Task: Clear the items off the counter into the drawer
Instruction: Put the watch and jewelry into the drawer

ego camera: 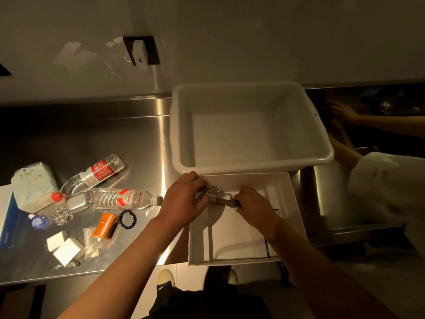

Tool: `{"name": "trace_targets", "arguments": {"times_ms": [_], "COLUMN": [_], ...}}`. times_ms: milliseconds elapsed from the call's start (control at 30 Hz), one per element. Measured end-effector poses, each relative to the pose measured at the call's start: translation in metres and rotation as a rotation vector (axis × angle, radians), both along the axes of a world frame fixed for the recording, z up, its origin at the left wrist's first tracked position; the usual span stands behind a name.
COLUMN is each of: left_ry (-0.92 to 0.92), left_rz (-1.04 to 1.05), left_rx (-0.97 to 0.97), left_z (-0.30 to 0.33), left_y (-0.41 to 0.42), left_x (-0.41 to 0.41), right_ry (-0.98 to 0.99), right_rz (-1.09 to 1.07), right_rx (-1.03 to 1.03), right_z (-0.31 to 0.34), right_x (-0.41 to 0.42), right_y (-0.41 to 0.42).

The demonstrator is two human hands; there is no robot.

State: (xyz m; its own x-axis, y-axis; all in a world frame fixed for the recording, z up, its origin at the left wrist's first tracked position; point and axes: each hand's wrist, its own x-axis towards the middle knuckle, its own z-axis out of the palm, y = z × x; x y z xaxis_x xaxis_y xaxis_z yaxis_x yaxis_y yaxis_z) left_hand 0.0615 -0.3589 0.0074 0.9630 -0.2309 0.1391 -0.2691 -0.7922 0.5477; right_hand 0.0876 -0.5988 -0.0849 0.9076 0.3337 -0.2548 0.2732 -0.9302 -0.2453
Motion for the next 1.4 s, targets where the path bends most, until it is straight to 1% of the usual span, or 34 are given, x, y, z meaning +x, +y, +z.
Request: {"name": "trace_targets", "arguments": {"times_ms": [67, 233, 433, 633, 733, 867, 967, 1067, 1267, 1400], "left_ry": [-0.019, -0.029, -0.013, 0.046, 0.091, 0.184, 0.215, 0.25, 0.31, 0.246], "left_rz": [-0.031, -0.064, -0.095, -0.08, -0.105, -0.099, -0.101, -0.086, -0.024, -0.02], "left_rx": [0.041, 0.113, 0.16, 0.161, 0.177, 0.344, 0.48, 0.549, 0.491, 0.444], "left_z": [0.0, 0.002, -0.005, -0.013, -0.022, -0.035, -0.044, -0.054, -0.059, -0.049], "left_y": [-0.001, -0.004, -0.015, -0.032, -0.044, -0.059, -0.069, -0.073, -0.071, -0.066], "left_x": [0.0, 0.0, 0.001, 0.003, 0.005, 0.007, 0.009, 0.014, 0.021, 0.02], "right_ry": [0.0, -0.001, -0.001, 0.028, 0.02, 0.014, 0.028, 0.042, 0.038, 0.089], "right_rz": [0.014, -0.016, -0.078, -0.095, -0.092, -0.123, -0.132, -0.139, -0.176, -0.159], "right_rx": [-0.035, -0.031, 0.029, 0.109, 0.154, 0.218, 0.247, 0.292, 0.332, 0.333], "right_z": [-0.003, 0.0, 0.005, 0.014, 0.02, 0.024, 0.023, 0.021, 0.015, 0.013], "right_x": [0.0, 0.002, 0.001, 0.001, 0.0, -0.002, -0.005, -0.011, -0.016, -0.014], "right_y": [0.003, 0.011, 0.006, -0.007, -0.013, -0.022, -0.027, -0.03, -0.03, -0.027]}}
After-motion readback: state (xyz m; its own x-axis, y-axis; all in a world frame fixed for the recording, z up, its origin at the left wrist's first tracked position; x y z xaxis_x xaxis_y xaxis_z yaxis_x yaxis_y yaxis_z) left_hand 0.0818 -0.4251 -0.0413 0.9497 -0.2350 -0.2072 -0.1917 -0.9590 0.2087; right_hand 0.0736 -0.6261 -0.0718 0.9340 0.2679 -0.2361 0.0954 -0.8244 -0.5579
